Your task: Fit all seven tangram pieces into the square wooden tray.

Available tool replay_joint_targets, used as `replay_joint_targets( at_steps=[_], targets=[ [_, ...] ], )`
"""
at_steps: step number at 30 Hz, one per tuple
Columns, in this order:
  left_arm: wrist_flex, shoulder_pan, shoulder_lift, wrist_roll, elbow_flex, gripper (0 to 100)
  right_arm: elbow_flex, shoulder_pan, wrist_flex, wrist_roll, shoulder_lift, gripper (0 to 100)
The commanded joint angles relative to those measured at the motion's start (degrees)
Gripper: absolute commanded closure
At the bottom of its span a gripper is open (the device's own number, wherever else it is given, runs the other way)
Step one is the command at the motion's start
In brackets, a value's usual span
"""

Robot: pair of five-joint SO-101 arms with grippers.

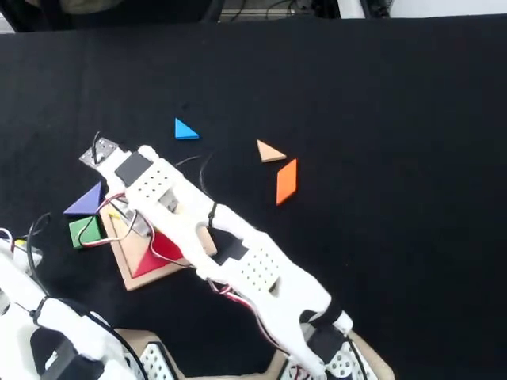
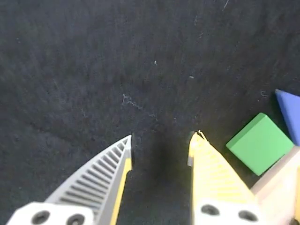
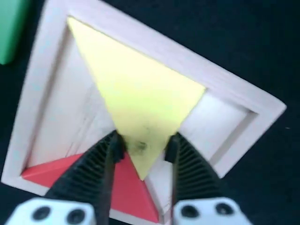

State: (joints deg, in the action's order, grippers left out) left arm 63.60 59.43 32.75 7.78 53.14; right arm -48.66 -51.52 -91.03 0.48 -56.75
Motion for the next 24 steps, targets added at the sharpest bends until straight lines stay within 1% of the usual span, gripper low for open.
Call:
replay_joint_targets(
  at_steps=[1,5,10,12,16,21,24],
  targets=[
    [-2.29,0.48,0.35,-0.26,0.84,80,0.31,0.44,0.79,-0.18,-1.1,98.8],
    [-3.25,0.22,0.44,-0.35,1.8,80,-4.97,2.81,-1.76,-0.35,-1.1,98.8],
    [-3.25,0.13,0.44,-0.26,1.8,80,-20.7,4.22,-9.67,-2.99,-1.1,98.8],
    [-3.25,0.13,0.44,-0.35,1.8,80,-24.66,4.4,-10.2,-3.87,-1.1,98.8],
    [-3.16,0.13,0.44,-0.44,1.98,80,-25.1,4.04,-10.2,-6.33,-1.01,98.8],
    [-2.99,0.22,0.44,-0.44,2.07,80,-25.45,4.4,-10.2,-7.38,-0.84,98.8],
    [-3.08,0.4,0.44,-0.44,1.89,80,-23.87,3.34,-10.2,-9.23,-0.04,98.8]
  ],
)
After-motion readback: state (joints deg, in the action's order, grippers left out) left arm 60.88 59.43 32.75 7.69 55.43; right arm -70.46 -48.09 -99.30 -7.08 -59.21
